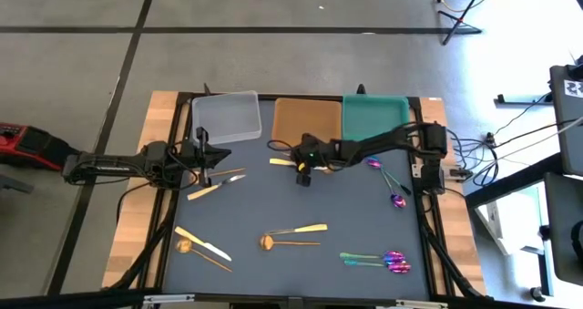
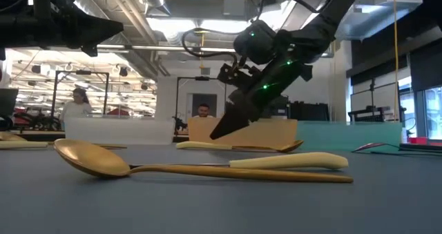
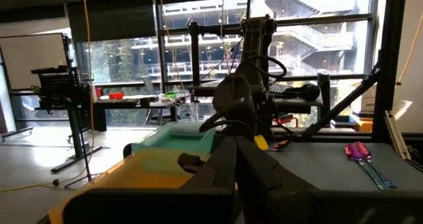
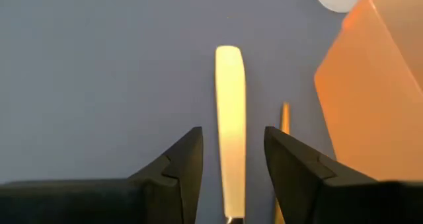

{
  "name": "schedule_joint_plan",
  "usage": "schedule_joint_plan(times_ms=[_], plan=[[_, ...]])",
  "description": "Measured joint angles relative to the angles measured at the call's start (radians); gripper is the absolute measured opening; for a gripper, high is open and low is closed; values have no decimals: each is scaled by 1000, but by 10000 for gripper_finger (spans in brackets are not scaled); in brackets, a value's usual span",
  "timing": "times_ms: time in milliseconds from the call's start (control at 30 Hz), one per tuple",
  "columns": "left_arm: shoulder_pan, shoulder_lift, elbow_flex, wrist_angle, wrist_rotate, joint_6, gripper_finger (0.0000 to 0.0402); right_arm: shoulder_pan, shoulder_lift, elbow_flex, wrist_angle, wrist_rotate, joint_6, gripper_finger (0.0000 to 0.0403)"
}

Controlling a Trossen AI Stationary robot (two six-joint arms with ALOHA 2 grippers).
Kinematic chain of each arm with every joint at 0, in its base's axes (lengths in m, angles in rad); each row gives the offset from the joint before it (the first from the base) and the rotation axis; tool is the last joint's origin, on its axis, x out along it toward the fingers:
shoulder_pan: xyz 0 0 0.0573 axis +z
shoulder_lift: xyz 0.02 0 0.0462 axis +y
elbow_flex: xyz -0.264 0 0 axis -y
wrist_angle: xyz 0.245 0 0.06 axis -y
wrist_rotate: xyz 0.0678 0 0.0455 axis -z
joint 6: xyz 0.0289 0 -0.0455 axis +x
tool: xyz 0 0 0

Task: Sort silverware by color (type)
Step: Put the yellow table knife into the orange bin

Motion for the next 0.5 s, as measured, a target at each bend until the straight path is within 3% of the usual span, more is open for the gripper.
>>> schedule_joint_plan(times_ms=[500], plan=[[0,0,0,-5,-17,-2,0,24,3,12,-47,21,35,131]])
